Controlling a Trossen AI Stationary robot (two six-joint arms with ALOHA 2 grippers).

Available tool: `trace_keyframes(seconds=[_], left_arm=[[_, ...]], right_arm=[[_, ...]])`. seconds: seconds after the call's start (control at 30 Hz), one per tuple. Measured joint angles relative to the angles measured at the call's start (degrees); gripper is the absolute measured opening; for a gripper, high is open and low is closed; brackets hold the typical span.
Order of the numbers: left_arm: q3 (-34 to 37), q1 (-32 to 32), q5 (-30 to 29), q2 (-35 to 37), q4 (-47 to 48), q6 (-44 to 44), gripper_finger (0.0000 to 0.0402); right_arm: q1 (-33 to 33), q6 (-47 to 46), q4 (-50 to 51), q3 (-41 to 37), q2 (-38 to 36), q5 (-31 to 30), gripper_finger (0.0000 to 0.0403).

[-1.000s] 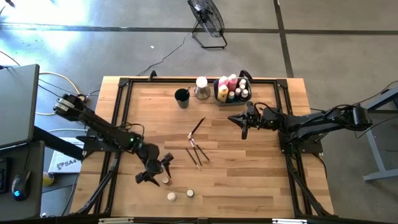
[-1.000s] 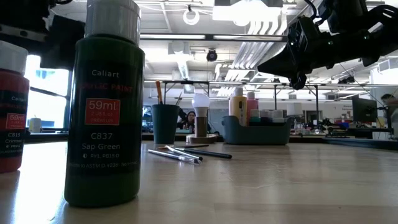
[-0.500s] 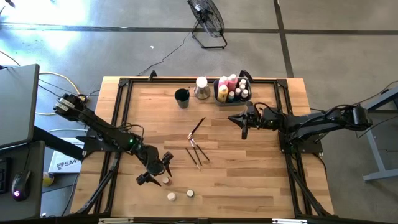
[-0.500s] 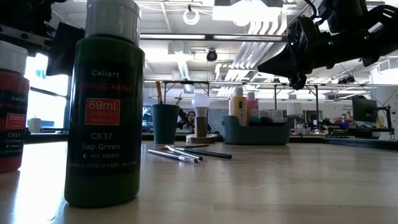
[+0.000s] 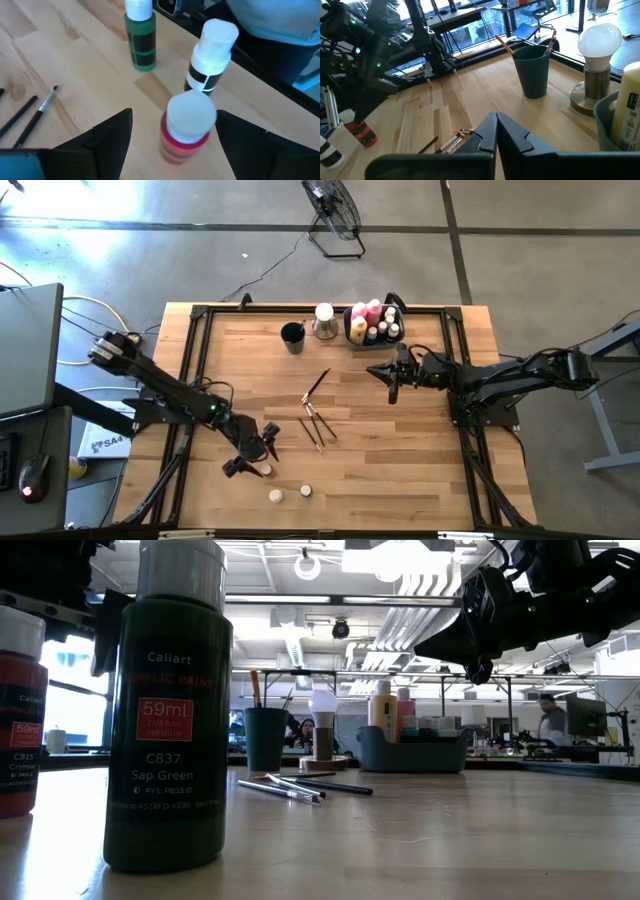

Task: Pick & Place Paint Supplies
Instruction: Put the small red paint bottle into the blue bin

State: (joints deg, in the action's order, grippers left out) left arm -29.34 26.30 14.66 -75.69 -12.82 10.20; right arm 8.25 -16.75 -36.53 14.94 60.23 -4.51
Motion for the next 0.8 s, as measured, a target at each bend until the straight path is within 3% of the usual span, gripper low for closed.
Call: trace_keyframes(seconds=[0.43, 0.7, 0.8], left_arm=[[-0.02, -0.02, 0.50, -5.68, -4.17, -2.06, 0.0280], [-0.02, -0.02, 7.23, -5.65, -8.24, -2.06, 0.0280], [-0.02, 0.01, 7.17, -5.65, -8.55, -2.03, 0.0280]], right_arm=[[0.00, 0.00, 0.38, 0.00, 0.00, 0.00, 0.0003], [0.00, 0.00, 0.47, 0.00, 0.00, 0.00, 0.0003], [0.00, 0.00, 0.88, 0.00, 0.00, 0.00, 0.0003]])
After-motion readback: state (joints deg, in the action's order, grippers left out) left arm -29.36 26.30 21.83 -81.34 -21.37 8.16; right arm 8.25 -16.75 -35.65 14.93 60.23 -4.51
